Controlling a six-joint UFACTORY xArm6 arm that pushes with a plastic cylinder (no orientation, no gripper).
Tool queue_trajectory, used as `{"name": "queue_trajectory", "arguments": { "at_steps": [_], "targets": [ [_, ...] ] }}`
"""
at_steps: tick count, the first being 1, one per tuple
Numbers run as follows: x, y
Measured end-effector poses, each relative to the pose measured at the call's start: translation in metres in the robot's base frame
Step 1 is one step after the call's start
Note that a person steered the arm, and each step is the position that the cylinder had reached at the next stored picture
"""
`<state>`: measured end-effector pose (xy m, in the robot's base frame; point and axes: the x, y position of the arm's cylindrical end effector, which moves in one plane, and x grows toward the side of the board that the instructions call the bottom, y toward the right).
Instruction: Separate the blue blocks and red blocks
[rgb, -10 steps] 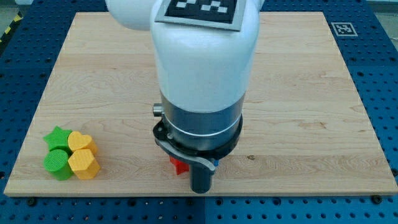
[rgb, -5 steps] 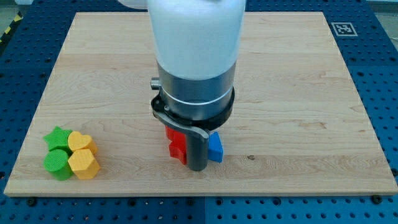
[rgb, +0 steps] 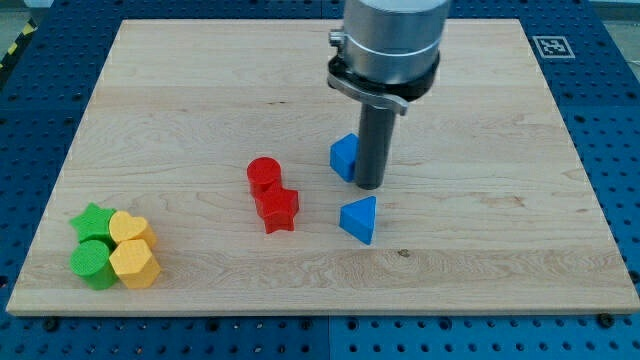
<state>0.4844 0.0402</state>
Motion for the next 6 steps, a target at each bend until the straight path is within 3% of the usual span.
{"name": "queue_trajectory", "arguments": {
  "at_steps": [3,5,6],
  "targets": [
    [-0.029,-0.063],
    [-0.082,-0.071],
    [-0.085,-0.043]
  ]
}}
